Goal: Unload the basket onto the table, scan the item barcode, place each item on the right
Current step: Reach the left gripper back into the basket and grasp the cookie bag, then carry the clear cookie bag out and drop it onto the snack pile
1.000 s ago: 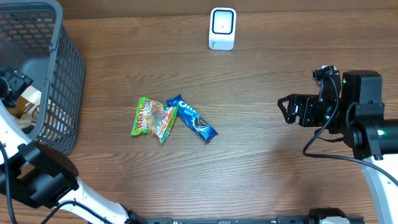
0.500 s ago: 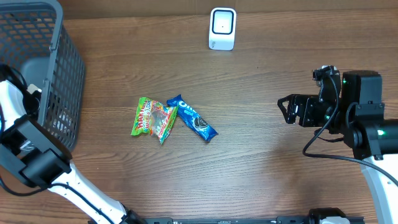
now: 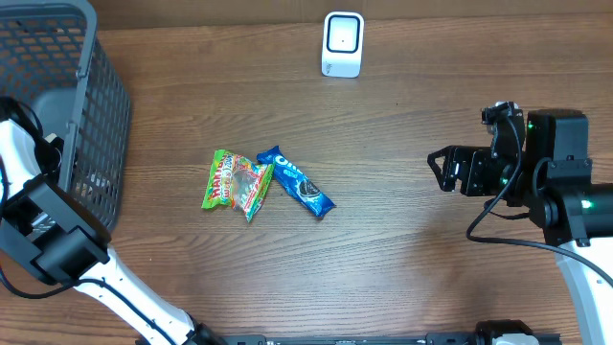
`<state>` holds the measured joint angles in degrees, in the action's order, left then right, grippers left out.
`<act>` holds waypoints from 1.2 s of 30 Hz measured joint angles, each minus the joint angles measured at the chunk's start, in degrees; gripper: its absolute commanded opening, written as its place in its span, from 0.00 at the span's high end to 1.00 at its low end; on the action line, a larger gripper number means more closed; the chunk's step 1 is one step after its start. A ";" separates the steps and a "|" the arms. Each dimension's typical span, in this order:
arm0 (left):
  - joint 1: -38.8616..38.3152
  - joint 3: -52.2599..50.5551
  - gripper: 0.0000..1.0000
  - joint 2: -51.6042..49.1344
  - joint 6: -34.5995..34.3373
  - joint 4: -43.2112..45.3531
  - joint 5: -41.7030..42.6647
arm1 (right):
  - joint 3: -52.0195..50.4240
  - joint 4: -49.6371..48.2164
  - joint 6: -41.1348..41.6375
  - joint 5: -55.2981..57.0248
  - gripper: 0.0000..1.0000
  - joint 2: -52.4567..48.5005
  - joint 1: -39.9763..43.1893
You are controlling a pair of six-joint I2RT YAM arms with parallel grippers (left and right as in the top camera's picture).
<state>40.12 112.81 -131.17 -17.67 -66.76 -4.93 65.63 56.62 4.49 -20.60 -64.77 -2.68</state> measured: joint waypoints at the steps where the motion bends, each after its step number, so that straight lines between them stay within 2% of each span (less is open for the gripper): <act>1: -0.02 1.57 0.96 -0.37 0.00 -1.44 0.04 | 0.00 0.00 0.00 -0.02 0.08 0.00 0.00; 6: -0.02 15.76 0.96 -2.05 0.31 -10.34 2.25 | 0.00 -0.02 0.00 0.00 0.08 0.00 0.00; 13: -0.90 43.78 0.96 -0.55 1.97 -22.08 6.23 | 0.00 -0.70 0.00 -0.02 0.08 0.00 0.00; 19: -3.67 57.27 0.96 4.35 3.65 -29.29 7.15 | 0.00 -1.16 0.02 -0.02 0.08 0.00 0.00; 24: -8.33 58.90 0.96 10.08 6.56 -29.90 12.46 | 0.00 -1.64 0.00 -0.02 0.08 0.00 0.00; 29: -18.40 58.21 0.96 11.28 8.90 -29.88 16.35 | 0.00 -1.70 0.00 -0.02 0.08 0.00 0.00; 36: -34.99 42.84 0.96 11.26 10.38 -29.83 18.45 | 0.00 -1.70 0.02 0.00 0.04 0.00 0.00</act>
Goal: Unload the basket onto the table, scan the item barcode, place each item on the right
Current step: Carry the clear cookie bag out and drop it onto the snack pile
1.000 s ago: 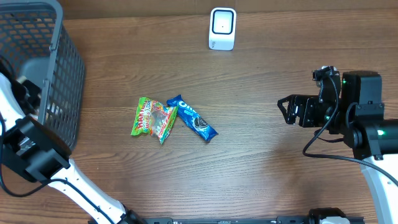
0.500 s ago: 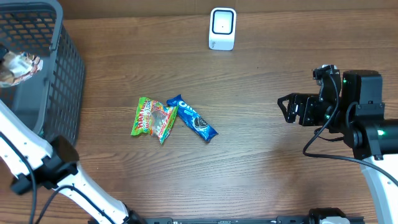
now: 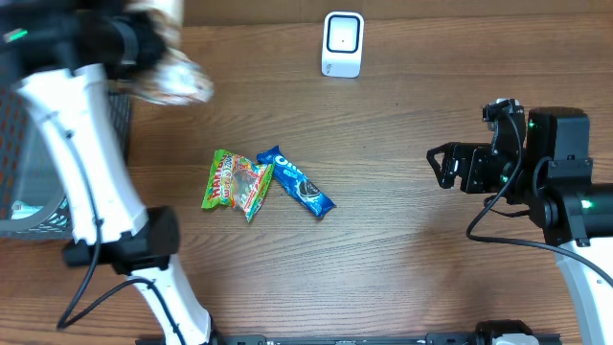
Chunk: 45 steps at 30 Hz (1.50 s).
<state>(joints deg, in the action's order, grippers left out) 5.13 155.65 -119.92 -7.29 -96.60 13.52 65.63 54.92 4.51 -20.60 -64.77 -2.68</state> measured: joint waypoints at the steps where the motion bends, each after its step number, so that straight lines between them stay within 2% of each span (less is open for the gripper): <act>1: -2.49 -3.74 0.96 -0.02 0.09 0.17 0.09 | 0.00 0.00 0.00 0.00 0.04 0.00 0.00; 7: -14.34 -23.41 0.96 -0.35 0.42 0.44 0.02 | 0.00 -0.72 -0.02 0.00 0.04 0.00 0.00; 11: -19.93 -34.99 0.96 -0.35 0.33 4.11 -2.03 | 0.00 -1.42 -0.04 0.00 0.04 0.00 0.00; 17: -22.12 -45.59 0.96 -0.37 -0.44 7.74 -4.76 | 0.00 -1.33 0.00 0.00 0.04 0.00 0.00; 18: -21.99 -46.82 0.91 -0.37 -0.48 8.02 -5.07 | 0.00 -1.38 -0.02 0.02 0.04 0.00 0.00; 19: -21.97 -48.26 0.82 -0.37 -0.50 8.31 -5.42 | 0.00 -1.38 0.00 -0.02 0.04 0.00 0.00; 20: -21.97 -49.27 0.65 -0.37 -0.59 8.41 -5.60 | 0.00 -1.42 0.02 0.00 0.04 0.00 0.00; 23: -21.90 -51.28 0.47 -0.37 -0.48 8.24 -6.03 | 0.00 -1.38 0.00 0.00 0.04 0.00 0.00; 26: -21.90 -51.34 0.40 -0.35 0.50 8.09 -6.27 | 0.00 -1.42 -0.02 0.00 0.03 0.00 0.00; 32: -21.90 -48.68 0.41 -0.42 1.57 6.84 -6.29 | 0.00 -1.42 -0.02 0.00 0.03 0.00 0.00; 36: -21.42 -38.73 0.39 -0.44 1.75 4.24 -6.27 | 0.00 -1.44 -0.04 0.00 0.03 0.00 0.00; 39: -20.06 -26.93 0.38 -0.44 1.75 1.31 -6.27 | 0.00 -1.44 -0.02 0.00 0.03 0.00 0.00; 42: -16.79 -16.06 0.33 -0.17 1.70 0.33 -7.26 | 0.00 -1.27 0.02 0.00 0.03 0.00 0.00; 45: -11.37 -10.40 0.32 1.73 1.31 0.35 -10.34 | 0.00 -0.55 0.00 0.00 0.03 0.00 0.00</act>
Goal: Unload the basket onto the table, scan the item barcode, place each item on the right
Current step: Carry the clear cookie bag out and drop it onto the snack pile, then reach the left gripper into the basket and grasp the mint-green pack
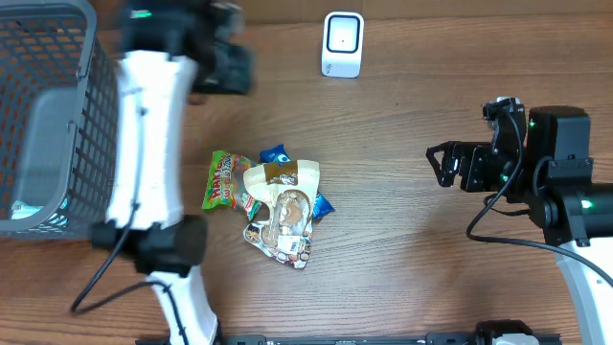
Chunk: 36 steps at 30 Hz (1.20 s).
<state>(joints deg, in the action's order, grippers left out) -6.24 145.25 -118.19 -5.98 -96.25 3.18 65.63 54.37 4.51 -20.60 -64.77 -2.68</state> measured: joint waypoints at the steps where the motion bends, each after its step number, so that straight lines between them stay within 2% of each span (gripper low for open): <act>1: 3.26 0.68 0.33 1.77 -0.24 -0.04 -1.42 | 0.00 0.35 0.02 0.02 0.03 0.00 0.00; 7: 25.46 0.57 0.34 12.09 -2.47 -0.02 -4.98 | 0.00 0.52 0.00 0.00 0.03 0.00 0.02; 11: 44.44 -1.70 0.34 17.40 -5.75 0.02 -5.81 | 0.00 0.50 0.00 0.02 0.03 0.00 0.00; 15: 54.34 -6.78 0.34 17.40 -7.43 4.66 -3.41 | 0.00 0.22 -0.02 -0.02 0.03 0.00 0.00; 22: 55.95 -16.48 0.35 8.70 -7.41 11.54 1.75 | 0.00 0.15 -0.02 0.00 0.03 0.00 0.00; 27: 54.12 -17.90 0.37 2.69 -7.41 13.81 2.45 | 0.00 0.24 0.00 0.00 0.03 0.00 0.00; 31: 53.20 -17.99 0.37 0.22 -7.76 13.09 0.07 | 0.00 0.26 0.00 -0.22 0.03 0.00 0.00; 36: 53.24 -20.44 0.36 -1.70 -11.30 13.33 -5.31 | 0.00 0.26 -0.02 -0.24 0.03 0.00 0.00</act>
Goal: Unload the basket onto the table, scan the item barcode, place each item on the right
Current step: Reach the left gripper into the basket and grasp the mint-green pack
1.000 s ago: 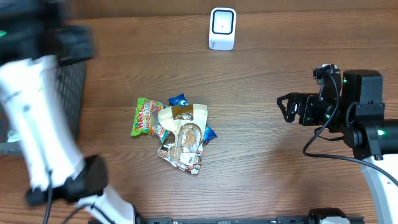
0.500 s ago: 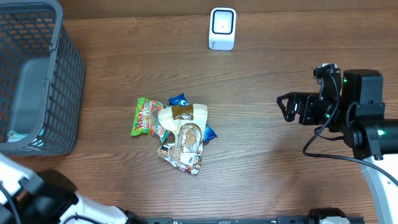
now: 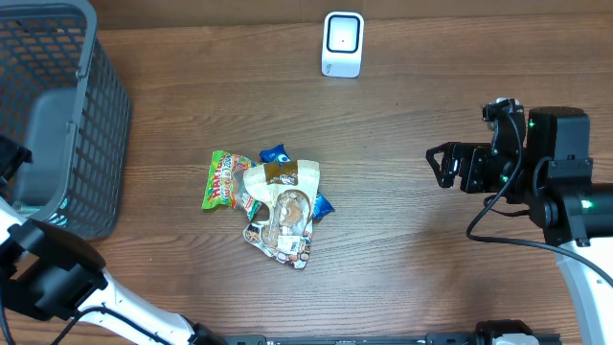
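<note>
A cream snack pouch (image 3: 280,213) lies flat in the middle of the table. It partly covers a blue cookie pack (image 3: 276,153) and overlaps the colourful candy bag (image 3: 223,179). The white barcode scanner (image 3: 342,43) stands at the far edge, well apart from the pile. My right gripper (image 3: 441,170) hovers open and holds nothing, to the right of the pile. Of my left arm (image 3: 43,278) only the links show at the left edge beside the basket; its gripper is out of sight.
A grey mesh basket (image 3: 96,115) fills the far left corner. The wooden table (image 3: 412,278) stretches between the pile and my right arm, whose body takes up the right edge.
My left arm was stretched over the table's far side, near the scanner. Now it is back at the left edge by the basket. The pouch lies where it was, and the right arm is unmoved.
At first only the candy bag and cookie pack lay on the table, with my left arm at the basket. Then the left arm held a pouch up beside the basket. After that the pouch lay on the two packs, let go. Now the arm is back at the left.
</note>
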`<state>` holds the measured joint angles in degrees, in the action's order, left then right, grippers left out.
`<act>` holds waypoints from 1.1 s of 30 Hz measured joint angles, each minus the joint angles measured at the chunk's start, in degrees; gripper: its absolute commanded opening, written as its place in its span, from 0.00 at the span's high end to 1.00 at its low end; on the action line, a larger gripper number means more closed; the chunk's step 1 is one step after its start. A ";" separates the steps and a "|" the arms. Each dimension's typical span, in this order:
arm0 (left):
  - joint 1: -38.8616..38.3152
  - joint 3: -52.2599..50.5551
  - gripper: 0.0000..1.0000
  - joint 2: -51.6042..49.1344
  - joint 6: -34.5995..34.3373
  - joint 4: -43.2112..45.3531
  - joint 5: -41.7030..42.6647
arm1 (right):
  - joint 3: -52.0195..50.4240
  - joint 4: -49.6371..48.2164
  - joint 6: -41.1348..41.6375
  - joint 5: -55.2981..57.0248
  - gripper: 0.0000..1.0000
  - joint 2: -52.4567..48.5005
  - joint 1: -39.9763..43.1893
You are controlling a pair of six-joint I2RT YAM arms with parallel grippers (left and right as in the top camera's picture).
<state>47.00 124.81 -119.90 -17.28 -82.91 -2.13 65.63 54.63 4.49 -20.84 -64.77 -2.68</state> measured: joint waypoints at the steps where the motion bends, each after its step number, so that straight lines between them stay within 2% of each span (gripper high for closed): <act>1: 0.00 -0.90 0.36 -0.33 -0.66 0.66 -0.85 | 0.00 0.02 0.02 0.00 0.03 0.00 0.00; 14: 0.00 -18.56 0.33 -1.27 -6.58 14.82 -8.87 | 0.00 0.02 0.00 -0.15 0.03 0.00 0.00; 24: -0.22 -29.64 0.35 -1.36 -8.35 24.94 -10.51 | 0.00 0.07 0.00 -0.22 0.03 -1.42 0.00; 28: -0.20 -31.56 0.45 -1.36 -8.66 26.69 -10.58 | 0.00 0.48 0.02 -0.20 0.03 -3.17 0.00; 33: -0.09 -31.80 0.85 -1.31 -9.31 27.10 -10.73 | 0.00 0.48 0.00 -0.22 0.03 -3.98 0.00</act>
<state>46.92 93.01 -121.21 -26.59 -55.81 -12.86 65.63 55.11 4.49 -21.06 -68.75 -2.68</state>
